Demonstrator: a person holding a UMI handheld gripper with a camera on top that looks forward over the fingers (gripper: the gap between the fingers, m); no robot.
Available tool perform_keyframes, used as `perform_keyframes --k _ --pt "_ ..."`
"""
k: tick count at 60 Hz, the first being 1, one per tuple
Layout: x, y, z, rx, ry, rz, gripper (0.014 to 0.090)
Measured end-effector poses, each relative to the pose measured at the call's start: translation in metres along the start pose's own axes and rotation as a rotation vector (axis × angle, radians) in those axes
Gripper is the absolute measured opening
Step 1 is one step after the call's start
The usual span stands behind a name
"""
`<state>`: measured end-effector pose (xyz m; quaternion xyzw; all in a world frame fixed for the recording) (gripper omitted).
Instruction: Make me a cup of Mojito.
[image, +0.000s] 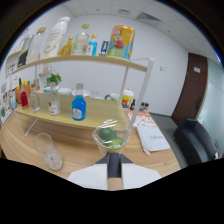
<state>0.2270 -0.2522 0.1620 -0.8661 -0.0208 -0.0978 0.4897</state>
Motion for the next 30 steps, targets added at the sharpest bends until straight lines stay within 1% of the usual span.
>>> perform_keyframes --k 7,14,19,24,25,30 --pt "0.017 0.062 0.027 -0.138 -0.028 0.101 0.0161" --pt "0.022 0.107 0.047 -0.243 -0.062 0.161 0.0161" --pt "0.023 0.134 0.058 -0.279 -0.072 0.171 0.0161" --pt "0.023 0.145 0.062 -0.296 -0.082 0.166 0.0160" --pt "0.022 0.142 0.059 -0.310 -0.085 0.165 0.0159" --pt "0.021 0.150 0.064 -0.299 -0.094 0.155 0.0161"
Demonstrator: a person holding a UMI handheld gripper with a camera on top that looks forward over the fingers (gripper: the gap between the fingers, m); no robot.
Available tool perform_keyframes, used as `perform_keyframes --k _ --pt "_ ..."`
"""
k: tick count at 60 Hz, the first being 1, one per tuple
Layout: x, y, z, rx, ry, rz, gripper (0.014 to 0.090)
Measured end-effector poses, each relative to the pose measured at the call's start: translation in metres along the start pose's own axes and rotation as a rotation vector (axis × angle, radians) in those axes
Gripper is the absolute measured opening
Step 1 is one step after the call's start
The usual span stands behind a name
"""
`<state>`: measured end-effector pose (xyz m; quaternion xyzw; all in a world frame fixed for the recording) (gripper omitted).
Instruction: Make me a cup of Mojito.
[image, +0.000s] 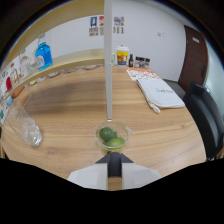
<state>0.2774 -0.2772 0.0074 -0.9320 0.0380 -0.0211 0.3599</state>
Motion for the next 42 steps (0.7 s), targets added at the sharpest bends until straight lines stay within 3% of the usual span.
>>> perform_keyframes --k 9,14,19,20,21,23,24,29,35,42 --pt "0.003 0.009 0.005 -0.034 0.011 -0.013 0.0172" --pt "0.001 0.006 0.004 -0.014 0.001 -0.019 0.0189" --pt "0.005 0.008 0.001 -0.019 0.011 -0.008 0.0415" --pt "0.005 0.009 0.000 -0.019 0.012 -0.006 0.0507" --pt "0.006 0.009 -0.002 -0.018 0.016 -0.003 0.0516" --pt "0.008 0.008 -0.005 -0.013 0.030 -0.002 0.0635" --pt "0.010 0.007 -0.007 -0.010 0.040 -0.003 0.0737" --pt "0.012 -0.006 -0.027 0.040 0.078 -0.012 0.0854" --pt "-0.002 -0.036 -0.063 0.136 0.081 -0.017 0.0859" --pt "-0.046 -0.078 -0.111 0.277 0.007 -0.007 0.0860"
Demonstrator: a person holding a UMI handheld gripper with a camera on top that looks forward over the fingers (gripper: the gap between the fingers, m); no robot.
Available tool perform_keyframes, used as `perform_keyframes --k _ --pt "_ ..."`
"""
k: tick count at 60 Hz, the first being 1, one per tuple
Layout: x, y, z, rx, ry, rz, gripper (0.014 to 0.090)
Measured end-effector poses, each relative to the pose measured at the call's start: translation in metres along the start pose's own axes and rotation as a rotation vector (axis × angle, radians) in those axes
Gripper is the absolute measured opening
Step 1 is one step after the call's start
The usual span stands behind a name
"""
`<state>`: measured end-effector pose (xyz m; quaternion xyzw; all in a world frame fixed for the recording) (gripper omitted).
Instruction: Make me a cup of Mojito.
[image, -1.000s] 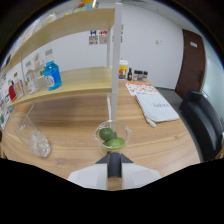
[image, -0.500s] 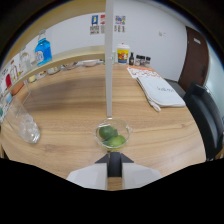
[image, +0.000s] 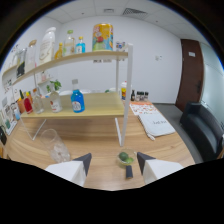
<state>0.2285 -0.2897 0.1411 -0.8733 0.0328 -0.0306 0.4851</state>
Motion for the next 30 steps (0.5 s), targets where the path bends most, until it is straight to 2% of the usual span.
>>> perform_keyframes --k 5,10,15,28,29,30 --pt "-0.038 -0.029 -0.023 0.081 -0.038 0.019 0.0855" --pt "-0.079 -0.036 -0.042 0.116 -0.079 0.031 0.0858" --pt "-0.120 -0.031 -0.052 0.114 -0.121 0.041 0.0862" --pt "-0.182 -0.001 -0.054 0.098 -0.143 0.020 0.0865" --pt "-0.185 0.000 -0.054 0.094 -0.144 0.017 0.0826" --pt "-0.188 0.002 -0.053 0.090 -0.143 0.015 0.0868"
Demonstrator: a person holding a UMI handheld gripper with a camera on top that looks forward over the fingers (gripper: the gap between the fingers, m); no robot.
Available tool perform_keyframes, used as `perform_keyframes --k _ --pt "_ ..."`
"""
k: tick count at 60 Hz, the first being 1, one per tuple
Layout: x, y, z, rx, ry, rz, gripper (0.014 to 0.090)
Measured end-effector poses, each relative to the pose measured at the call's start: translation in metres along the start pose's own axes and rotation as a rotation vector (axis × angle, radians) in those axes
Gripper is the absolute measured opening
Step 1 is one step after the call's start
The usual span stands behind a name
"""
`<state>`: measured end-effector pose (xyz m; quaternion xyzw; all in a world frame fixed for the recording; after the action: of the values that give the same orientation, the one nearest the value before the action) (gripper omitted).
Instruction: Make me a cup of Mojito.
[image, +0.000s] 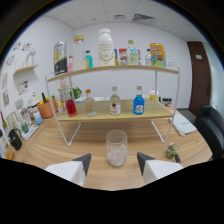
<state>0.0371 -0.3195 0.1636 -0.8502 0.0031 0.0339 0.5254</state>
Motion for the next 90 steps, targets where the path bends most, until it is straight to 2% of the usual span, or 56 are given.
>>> perform_keyframes --k 7,15,29,35,49,54,63,78,90 --pt "-0.010 -0.005 0.006 0.001 0.001 -0.005 0.0865" --pt "-0.010 -0.038 0.024 0.023 0.010 -0.017 0.0867" --pt "-0.006 -0.105 0.084 0.069 0.010 -0.014 0.0865" --pt "-0.002 -0.120 0.112 0.063 0.027 -0.026 0.0851" --pt "0.004 -0.119 0.163 -0.011 0.053 -0.028 0.0726" --pt "0.007 -0.114 0.175 -0.041 0.066 -0.030 0.0620" --pt "0.012 -0.106 0.183 -0.069 0.079 -0.004 0.0374" --pt "0.016 -0.106 0.178 -0.066 0.081 0.005 0.0348" --pt "0.024 -0.134 0.140 0.012 0.085 -0.030 0.0345"
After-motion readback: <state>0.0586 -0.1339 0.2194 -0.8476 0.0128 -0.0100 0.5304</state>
